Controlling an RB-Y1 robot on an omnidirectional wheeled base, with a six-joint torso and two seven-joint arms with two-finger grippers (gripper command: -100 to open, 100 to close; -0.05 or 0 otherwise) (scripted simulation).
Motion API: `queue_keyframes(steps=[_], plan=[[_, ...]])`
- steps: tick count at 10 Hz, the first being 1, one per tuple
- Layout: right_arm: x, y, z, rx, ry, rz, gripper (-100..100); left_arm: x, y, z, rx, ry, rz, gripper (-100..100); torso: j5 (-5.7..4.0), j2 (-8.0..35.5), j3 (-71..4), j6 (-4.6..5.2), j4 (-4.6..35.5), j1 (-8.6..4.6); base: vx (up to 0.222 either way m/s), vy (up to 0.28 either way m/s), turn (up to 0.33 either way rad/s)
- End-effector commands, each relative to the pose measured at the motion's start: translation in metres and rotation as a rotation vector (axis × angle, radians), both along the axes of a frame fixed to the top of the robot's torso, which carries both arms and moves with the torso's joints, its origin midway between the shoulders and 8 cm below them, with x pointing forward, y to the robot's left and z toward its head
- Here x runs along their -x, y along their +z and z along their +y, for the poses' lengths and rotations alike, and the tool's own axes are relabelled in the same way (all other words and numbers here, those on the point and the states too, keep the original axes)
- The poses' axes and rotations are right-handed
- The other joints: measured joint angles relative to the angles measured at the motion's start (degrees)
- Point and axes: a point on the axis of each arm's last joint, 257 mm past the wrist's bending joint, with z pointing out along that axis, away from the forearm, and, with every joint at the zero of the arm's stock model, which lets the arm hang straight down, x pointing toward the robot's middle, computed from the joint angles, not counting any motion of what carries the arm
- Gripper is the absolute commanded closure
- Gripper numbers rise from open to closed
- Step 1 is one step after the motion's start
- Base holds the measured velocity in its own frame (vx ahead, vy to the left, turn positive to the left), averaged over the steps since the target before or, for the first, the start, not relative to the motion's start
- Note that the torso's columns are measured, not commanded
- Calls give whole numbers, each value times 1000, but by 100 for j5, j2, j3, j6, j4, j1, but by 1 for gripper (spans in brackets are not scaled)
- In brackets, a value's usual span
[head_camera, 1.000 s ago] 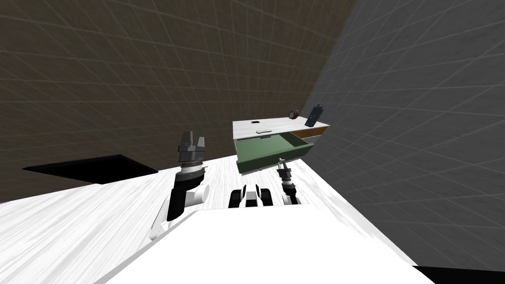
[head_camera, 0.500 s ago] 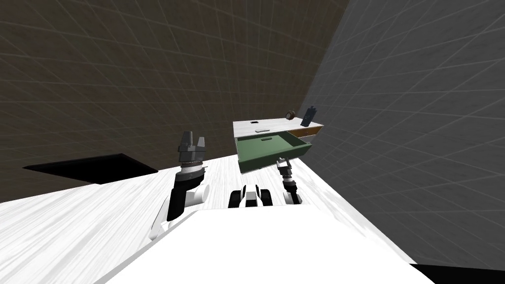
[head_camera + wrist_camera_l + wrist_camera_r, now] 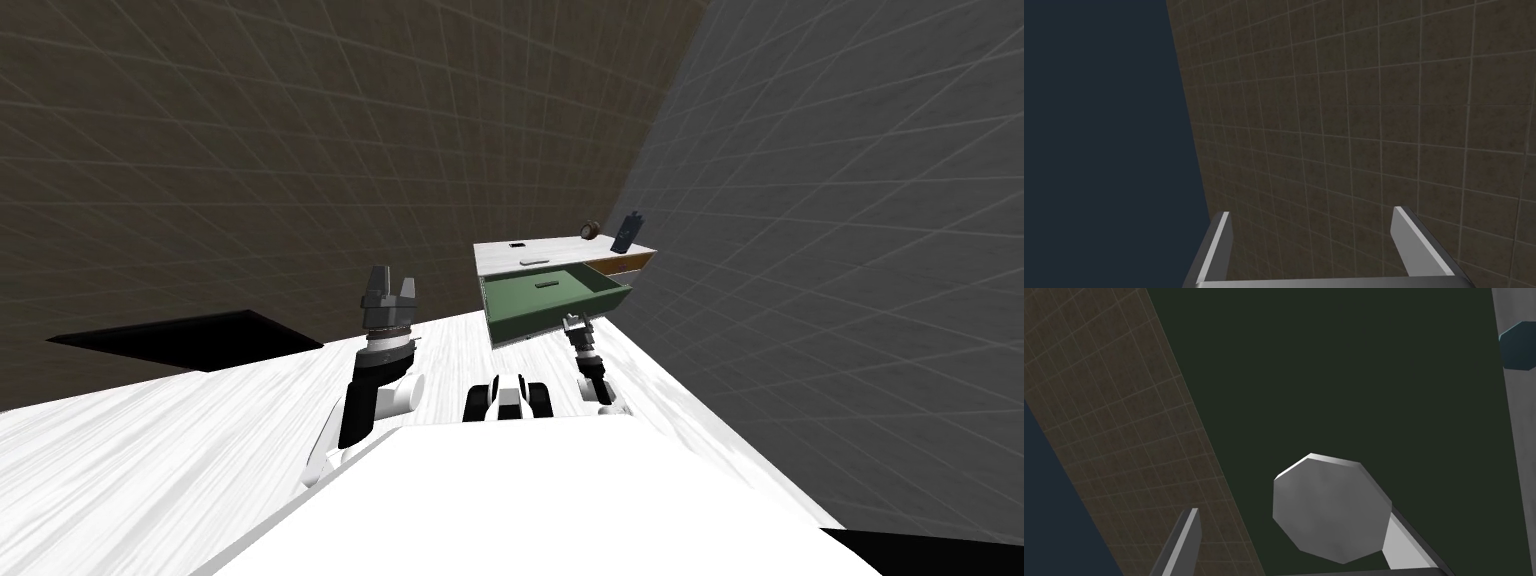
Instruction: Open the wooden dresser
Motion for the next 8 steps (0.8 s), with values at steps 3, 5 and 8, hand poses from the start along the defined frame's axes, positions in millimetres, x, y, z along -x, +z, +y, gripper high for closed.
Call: queue_keyframes(steps=[3,5,8], plan=[[-11,6,-8,-7,0,23,0,0,0,0,0,0,0,0,10,15,9,5,15,4,-26,21,-3],[-10,0,-10,-8,-4,36,0,0,0,0,0,0,0,0,-4,-9,-5,-3,-6,-3,0,0,0],[-9,-2,-10,-8,-7,43,0,0,0,0,0,0,0,0,-12,-23,-11,-3,-20,-8,0,0,0]])
